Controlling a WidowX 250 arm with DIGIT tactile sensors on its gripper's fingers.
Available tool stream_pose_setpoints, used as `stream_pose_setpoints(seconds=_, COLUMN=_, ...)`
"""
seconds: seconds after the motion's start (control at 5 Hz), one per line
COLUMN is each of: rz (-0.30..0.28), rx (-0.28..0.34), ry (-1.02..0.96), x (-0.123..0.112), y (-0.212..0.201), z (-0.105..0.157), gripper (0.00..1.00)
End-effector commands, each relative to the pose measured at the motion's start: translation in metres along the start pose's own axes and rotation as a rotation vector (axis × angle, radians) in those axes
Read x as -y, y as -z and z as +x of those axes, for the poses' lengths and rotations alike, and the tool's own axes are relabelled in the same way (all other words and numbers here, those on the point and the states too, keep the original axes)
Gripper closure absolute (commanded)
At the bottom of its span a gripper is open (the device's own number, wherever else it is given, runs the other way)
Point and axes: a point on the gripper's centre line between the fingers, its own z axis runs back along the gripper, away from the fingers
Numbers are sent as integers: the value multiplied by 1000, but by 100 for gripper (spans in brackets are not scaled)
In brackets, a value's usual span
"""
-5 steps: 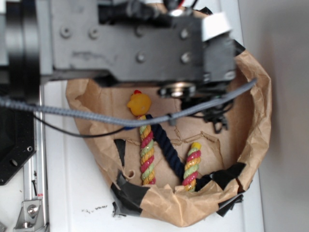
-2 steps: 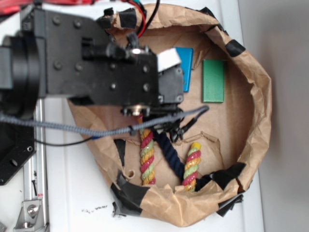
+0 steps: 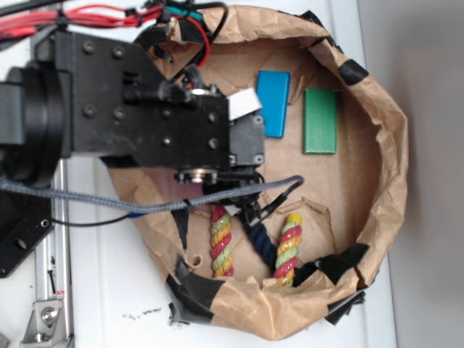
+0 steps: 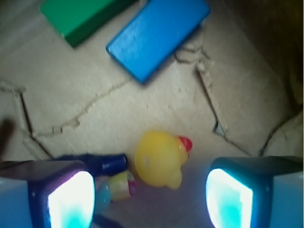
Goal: Grab the yellow duck.
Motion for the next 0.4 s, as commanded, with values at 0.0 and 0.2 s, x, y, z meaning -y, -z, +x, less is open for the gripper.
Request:
stream_pose_setpoints(seconds=0.0, rz=-3, rx=37, ry=-83, x=-23, y=2, z=-1, gripper=0)
stream_pose_setpoints(seconds=0.2, rz=13, rx=-18, ry=-333, x=-37, y=10, z=8, gripper=0)
